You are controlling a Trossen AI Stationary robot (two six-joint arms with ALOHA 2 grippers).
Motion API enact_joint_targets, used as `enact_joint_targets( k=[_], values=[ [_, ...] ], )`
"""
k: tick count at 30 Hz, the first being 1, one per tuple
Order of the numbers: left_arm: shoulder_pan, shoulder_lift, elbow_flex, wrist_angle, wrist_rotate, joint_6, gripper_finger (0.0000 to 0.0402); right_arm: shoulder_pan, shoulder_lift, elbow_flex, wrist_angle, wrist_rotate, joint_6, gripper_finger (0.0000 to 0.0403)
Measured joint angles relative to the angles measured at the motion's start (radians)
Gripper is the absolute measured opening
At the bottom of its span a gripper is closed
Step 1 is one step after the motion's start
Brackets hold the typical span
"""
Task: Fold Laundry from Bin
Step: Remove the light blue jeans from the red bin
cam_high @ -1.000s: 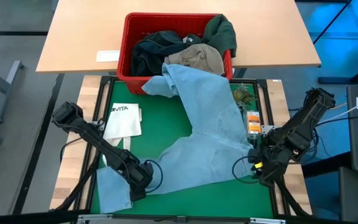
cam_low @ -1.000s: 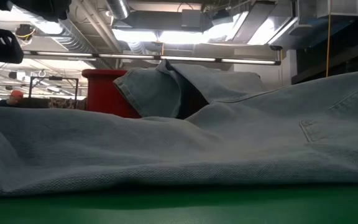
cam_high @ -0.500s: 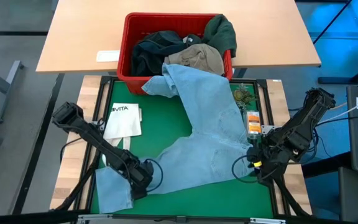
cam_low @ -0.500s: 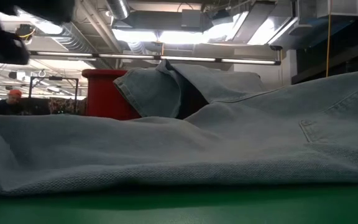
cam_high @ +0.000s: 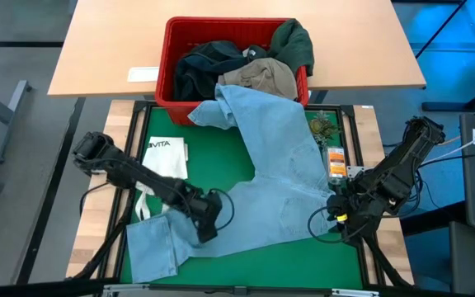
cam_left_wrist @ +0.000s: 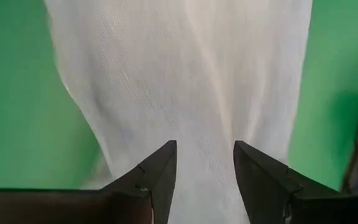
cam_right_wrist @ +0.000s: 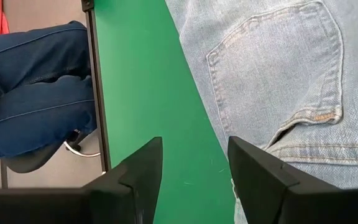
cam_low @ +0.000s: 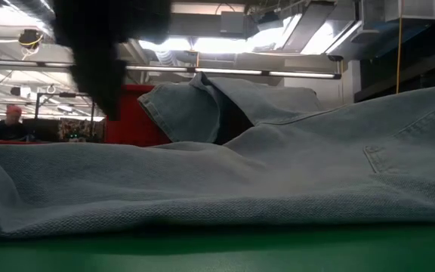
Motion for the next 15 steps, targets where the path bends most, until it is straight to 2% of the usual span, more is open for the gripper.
enact_joint_targets(
  k=[7, 15],
  values=[
    [0.160, 0.000, 0.000, 0.138, -0.056, 0.179, 0.0140, 0.000, 0.000, 0.000, 0.000, 0.037, -0.052, 0.0182],
    [0.358, -0.022, 0.007, 0.327, -0.058, 0.450, 0.0135, 0.000, 0.000, 0.000, 0.000, 0.053, -0.052, 0.0182]
  ],
)
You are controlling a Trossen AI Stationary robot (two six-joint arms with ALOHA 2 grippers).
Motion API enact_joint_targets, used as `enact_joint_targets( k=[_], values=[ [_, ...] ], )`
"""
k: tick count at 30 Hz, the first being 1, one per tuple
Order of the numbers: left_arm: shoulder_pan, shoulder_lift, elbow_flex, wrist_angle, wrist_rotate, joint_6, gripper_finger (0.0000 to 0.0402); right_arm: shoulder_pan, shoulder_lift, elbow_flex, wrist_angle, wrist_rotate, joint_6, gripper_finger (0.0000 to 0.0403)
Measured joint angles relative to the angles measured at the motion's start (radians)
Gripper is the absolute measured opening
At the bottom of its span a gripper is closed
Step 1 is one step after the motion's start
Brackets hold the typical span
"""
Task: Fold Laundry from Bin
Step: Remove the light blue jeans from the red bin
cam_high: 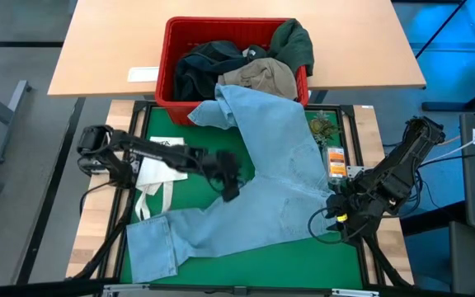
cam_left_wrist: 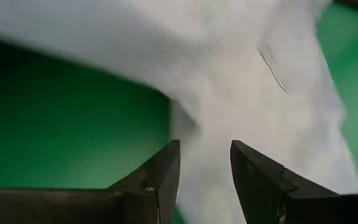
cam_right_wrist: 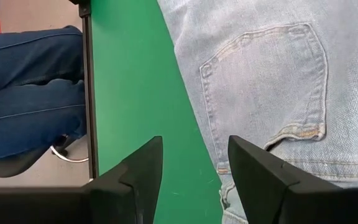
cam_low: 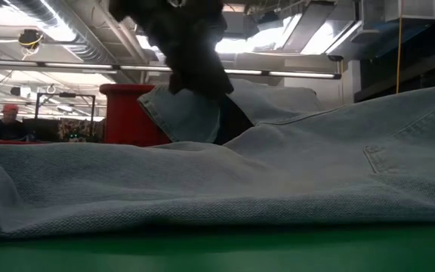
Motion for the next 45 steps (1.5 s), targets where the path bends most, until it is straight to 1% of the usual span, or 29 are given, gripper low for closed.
enact_joint_targets(
  k=[4, 9, 12, 15, 19, 26, 31, 34, 36, 40, 45],
  values=[
    [0.098, -0.033, 0.057, -0.003, -0.001, 0.117, 0.0135, 0.000, 0.000, 0.000, 0.004, 0.007, 0.000, 0.0182],
    [0.203, -0.076, 0.186, -0.014, -0.009, 0.251, 0.0135, 0.000, 0.007, -0.001, 0.008, 0.048, -0.001, 0.0182],
    [0.259, -0.088, 0.265, -0.017, -0.042, 0.314, 0.0135, 0.000, 0.011, -0.001, 0.008, 0.051, -0.001, 0.0182],
    [0.313, -0.091, 0.333, -0.020, -0.097, 0.368, 0.0135, 0.000, 0.013, -0.001, 0.008, 0.051, -0.001, 0.0182],
    [0.395, -0.090, 0.405, -0.101, -0.134, 0.394, 0.0135, 0.000, 0.018, -0.001, 0.009, 0.050, 0.000, 0.0182],
    [0.532, -0.093, 0.419, -0.211, -0.134, 0.395, 0.0135, 0.000, 0.018, -0.002, 0.011, 0.050, 0.000, 0.0182],
    [0.625, -0.094, 0.419, -0.363, -0.135, 0.396, 0.0135, 0.000, 0.019, -0.002, 0.011, 0.050, 0.000, 0.0182],
    [0.672, -0.094, 0.419, -0.419, -0.129, 0.397, 0.0135, 0.000, 0.019, -0.002, 0.011, 0.050, 0.000, 0.0182],
    [0.698, -0.094, 0.419, -0.444, -0.095, 0.418, 0.0135, 0.000, 0.019, -0.002, 0.011, 0.050, 0.000, 0.0182],
    [0.734, -0.094, 0.419, -0.460, 0.003, 0.462, 0.0135, 0.000, 0.018, -0.002, 0.011, 0.050, 0.000, 0.0182],
    [0.746, -0.069, 0.419, -0.469, 0.027, 0.492, 0.0135, 0.000, 0.018, -0.002, 0.011, 0.051, 0.000, 0.0182]
  ],
)
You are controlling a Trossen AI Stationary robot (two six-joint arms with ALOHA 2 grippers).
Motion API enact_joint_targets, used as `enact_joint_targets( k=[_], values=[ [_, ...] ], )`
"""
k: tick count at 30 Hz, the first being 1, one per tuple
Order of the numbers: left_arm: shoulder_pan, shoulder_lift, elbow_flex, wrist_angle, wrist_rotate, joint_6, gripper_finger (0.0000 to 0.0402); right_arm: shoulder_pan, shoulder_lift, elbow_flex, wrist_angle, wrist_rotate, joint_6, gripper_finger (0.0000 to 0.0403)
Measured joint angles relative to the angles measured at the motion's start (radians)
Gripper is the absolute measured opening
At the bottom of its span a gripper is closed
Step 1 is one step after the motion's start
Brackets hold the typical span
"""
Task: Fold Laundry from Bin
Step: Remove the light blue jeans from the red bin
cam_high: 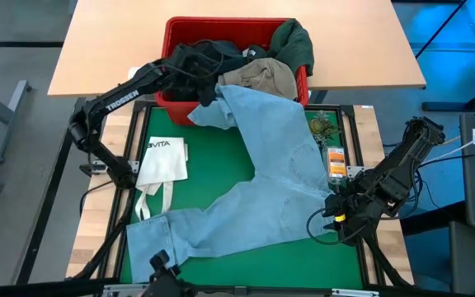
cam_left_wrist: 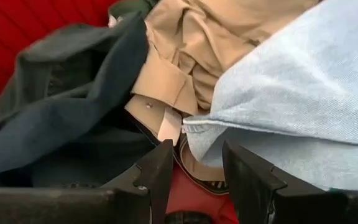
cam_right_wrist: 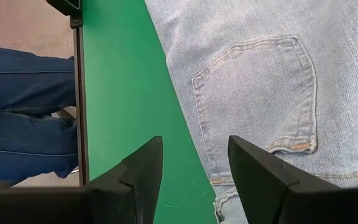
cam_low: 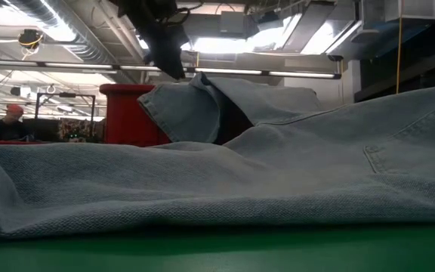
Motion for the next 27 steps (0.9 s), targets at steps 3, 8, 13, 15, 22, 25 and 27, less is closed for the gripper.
enact_joint_targets(
  k=[3, 8, 13, 15, 22, 25, 27],
  values=[
    [0.000, 0.031, -0.001, -0.001, 0.004, 0.001, 0.0135, 0.000, 0.000, 0.000, 0.000, 0.000, 0.000, 0.0182],
    [-0.003, 0.069, -0.001, 0.000, 0.009, 0.009, 0.0135, 0.000, 0.000, 0.000, 0.000, 0.000, 0.000, 0.0182],
    [-0.003, 0.088, -0.001, 0.006, 0.027, 0.060, 0.0135, 0.000, 0.000, 0.000, 0.000, 0.000, 0.000, 0.0182],
    [-0.003, 0.092, -0.001, 0.007, 0.026, 0.070, 0.0135, 0.000, 0.000, 0.000, -0.001, 0.000, 0.000, 0.0182],
    [0.000, 0.122, -0.001, 0.066, 0.026, 0.109, 0.0135, 0.000, 0.000, 0.000, -0.001, 0.001, 0.000, 0.0182],
    [0.000, 0.144, -0.001, 0.085, 0.024, 0.112, 0.0135, 0.000, 0.000, 0.000, 0.000, 0.001, 0.000, 0.0182],
    [0.000, 0.154, -0.001, 0.083, 0.024, 0.113, 0.0135, 0.000, 0.000, 0.000, 0.000, 0.001, 0.000, 0.0182]
  ],
)
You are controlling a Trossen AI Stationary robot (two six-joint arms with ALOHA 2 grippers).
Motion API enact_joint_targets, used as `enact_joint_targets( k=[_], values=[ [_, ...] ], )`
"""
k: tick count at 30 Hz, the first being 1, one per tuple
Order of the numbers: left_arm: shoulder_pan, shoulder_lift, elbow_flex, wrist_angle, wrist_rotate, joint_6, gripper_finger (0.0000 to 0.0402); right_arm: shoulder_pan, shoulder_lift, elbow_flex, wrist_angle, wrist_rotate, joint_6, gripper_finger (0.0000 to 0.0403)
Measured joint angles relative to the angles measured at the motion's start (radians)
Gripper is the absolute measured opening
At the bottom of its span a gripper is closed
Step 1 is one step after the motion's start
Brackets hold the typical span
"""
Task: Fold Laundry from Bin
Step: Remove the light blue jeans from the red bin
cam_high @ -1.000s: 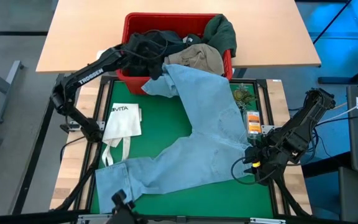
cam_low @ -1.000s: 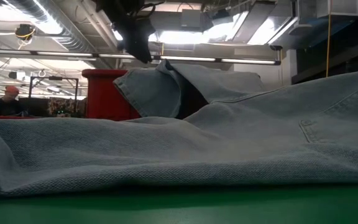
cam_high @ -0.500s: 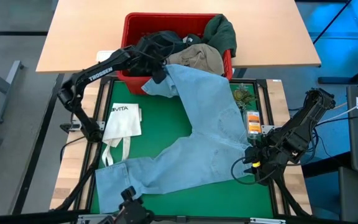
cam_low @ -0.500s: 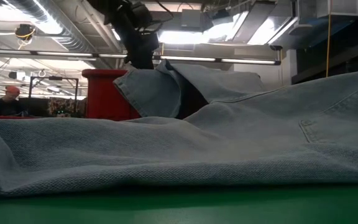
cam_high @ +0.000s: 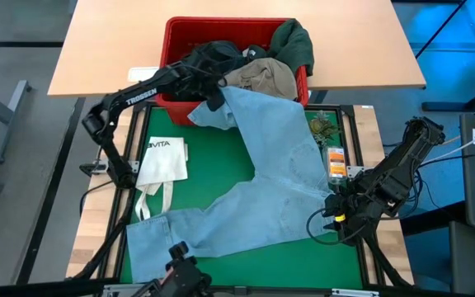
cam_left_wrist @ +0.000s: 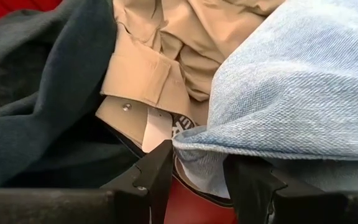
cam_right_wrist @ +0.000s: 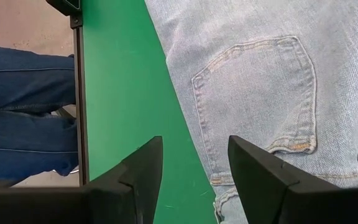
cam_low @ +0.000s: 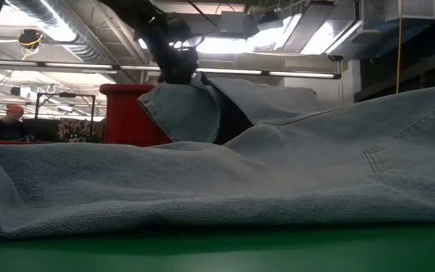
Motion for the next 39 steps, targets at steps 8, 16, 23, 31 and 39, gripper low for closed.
enact_joint_targets(
  k=[8, 16, 23, 31, 39],
  values=[
    [-0.006, 0.002, 0.000, 0.000, -0.014, -0.003, 0.0075, 0.000, 0.000, 0.000, 0.000, 0.000, 0.000, 0.0182],
    [-0.048, -0.007, 0.029, -0.025, -0.126, 0.015, 0.0011, 0.000, 0.000, 0.000, 0.000, 0.105, -0.001, 0.0182],
    [-0.115, -0.027, 0.185, -0.086, -0.165, 0.028, 0.0007, 0.000, 0.000, 0.000, 0.006, 0.220, 0.000, 0.0182],
    [-0.241, -0.028, 0.327, -0.144, -0.164, -0.008, 0.0007, 0.000, -0.001, 0.000, 0.024, 0.406, -0.050, 0.0182],
    [-0.395, -0.028, 0.342, -0.140, -0.155, -0.064, 0.0011, 0.000, -0.035, 0.001, 0.170, 0.586, -0.253, 0.0182]
  ],
)
